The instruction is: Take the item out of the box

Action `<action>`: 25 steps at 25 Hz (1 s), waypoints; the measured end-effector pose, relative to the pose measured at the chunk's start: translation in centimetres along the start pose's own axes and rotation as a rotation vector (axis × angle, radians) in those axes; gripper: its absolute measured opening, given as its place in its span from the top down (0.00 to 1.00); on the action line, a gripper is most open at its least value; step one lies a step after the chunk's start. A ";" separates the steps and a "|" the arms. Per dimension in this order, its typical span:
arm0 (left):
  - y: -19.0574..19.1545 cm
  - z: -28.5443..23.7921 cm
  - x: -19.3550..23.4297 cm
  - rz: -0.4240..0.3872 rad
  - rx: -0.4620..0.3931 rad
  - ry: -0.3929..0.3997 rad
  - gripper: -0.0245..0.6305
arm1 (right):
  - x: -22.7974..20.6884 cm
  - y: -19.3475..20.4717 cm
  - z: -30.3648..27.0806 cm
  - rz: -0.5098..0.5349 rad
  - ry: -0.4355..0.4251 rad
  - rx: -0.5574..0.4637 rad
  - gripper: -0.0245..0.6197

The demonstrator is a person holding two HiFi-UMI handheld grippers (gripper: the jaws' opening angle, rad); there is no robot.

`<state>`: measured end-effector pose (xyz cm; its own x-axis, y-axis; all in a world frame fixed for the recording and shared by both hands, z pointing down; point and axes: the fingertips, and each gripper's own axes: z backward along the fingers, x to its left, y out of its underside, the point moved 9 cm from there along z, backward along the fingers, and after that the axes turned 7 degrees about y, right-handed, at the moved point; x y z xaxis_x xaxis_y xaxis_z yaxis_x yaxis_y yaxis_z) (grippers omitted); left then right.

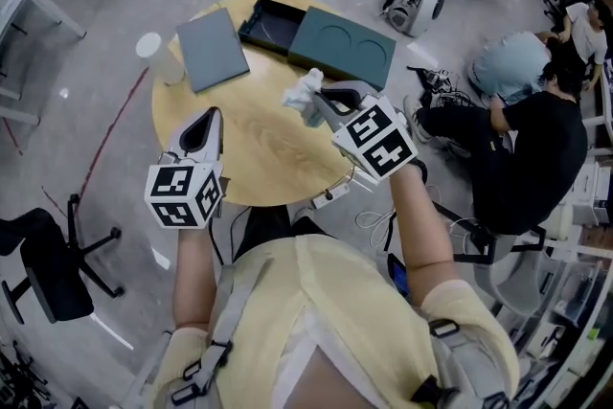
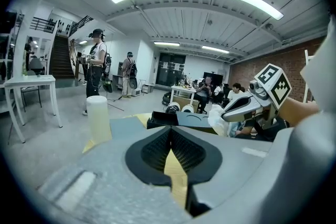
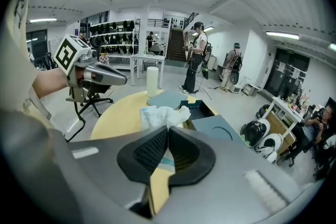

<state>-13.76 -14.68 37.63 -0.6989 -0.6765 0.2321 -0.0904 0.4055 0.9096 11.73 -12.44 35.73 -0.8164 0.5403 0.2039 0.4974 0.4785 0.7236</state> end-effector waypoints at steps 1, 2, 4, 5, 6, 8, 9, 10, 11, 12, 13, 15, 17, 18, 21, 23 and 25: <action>0.0 0.1 -0.1 -0.001 -0.003 -0.003 0.96 | 0.2 0.1 0.2 -0.012 0.000 -0.006 0.94; -0.1 0.3 -0.2 -0.003 -0.005 -0.005 0.96 | 0.3 0.3 0.4 -0.023 -0.001 -0.011 0.94; -0.1 0.4 -0.5 -0.006 -0.007 -0.007 0.96 | 0.5 0.6 0.8 -0.043 -0.002 -0.020 0.94; -0.1 0.4 -0.7 -0.007 -0.006 -0.008 0.96 | 0.5 0.7 1.0 -0.050 -0.002 -0.023 0.94; 0.0 0.5 -0.8 -0.008 -0.005 -0.008 0.96 | 0.6 0.9 1.2 -0.056 -0.002 -0.025 0.94; 0.1 0.7 -1.0 -0.008 -0.003 -0.010 0.96 | 0.6 1.2 1.4 -0.060 0.002 -0.030 0.94; 0.2 0.8 -1.0 -0.008 -0.002 -0.012 0.96 | 0.5 1.3 1.4 -0.060 0.006 -0.034 0.94; 0.3 0.9 -1.0 -0.007 -0.002 -0.015 0.96 | 0.6 1.4 1.4 -0.062 0.009 -0.039 0.94; 0.3 1.1 -0.9 -0.005 -0.001 -0.018 0.96 | 0.6 1.5 1.5 -0.065 0.009 -0.042 0.94; 0.4 1.2 -0.9 -0.003 -0.001 -0.022 0.96 | 0.7 1.5 1.5 -0.069 0.007 -0.045 0.94; 0.4 1.3 -0.8 -0.001 0.000 -0.026 0.96 | 0.8 1.5 1.6 -0.073 0.005 -0.046 0.94; 0.4 1.4 -0.6 0.002 0.000 -0.034 0.96 | 0.9 1.6 1.6 -0.075 0.002 -0.048 0.94; 0.4 1.5 -0.5 0.004 -0.002 -0.041 0.96 | 0.9 1.6 1.6 -0.077 0.002 -0.054 0.94; 0.4 1.6 -0.4 0.004 -0.003 -0.043 0.96 | 0.9 1.6 1.7 -0.082 0.001 -0.059 0.94; 0.4 1.7 -0.4 0.005 -0.003 -0.048 0.96 | 0.9 1.7 1.7 -0.098 -0.005 -0.067 0.95; 0.4 1.7 -0.3 0.007 -0.003 -0.052 0.96 | 1.0 1.7 1.6 -0.097 -0.009 -0.066 0.95; 0.4 1.9 -0.2 0.008 -0.002 -0.055 0.96 | 1.1 1.6 1.5 -0.094 -0.012 -0.066 0.95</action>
<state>-15.01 -13.27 37.32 -0.7378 -0.6382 0.2199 -0.0836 0.4096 0.9084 12.07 -10.06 36.14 -0.8549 0.5033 0.1254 0.3979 0.4813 0.7811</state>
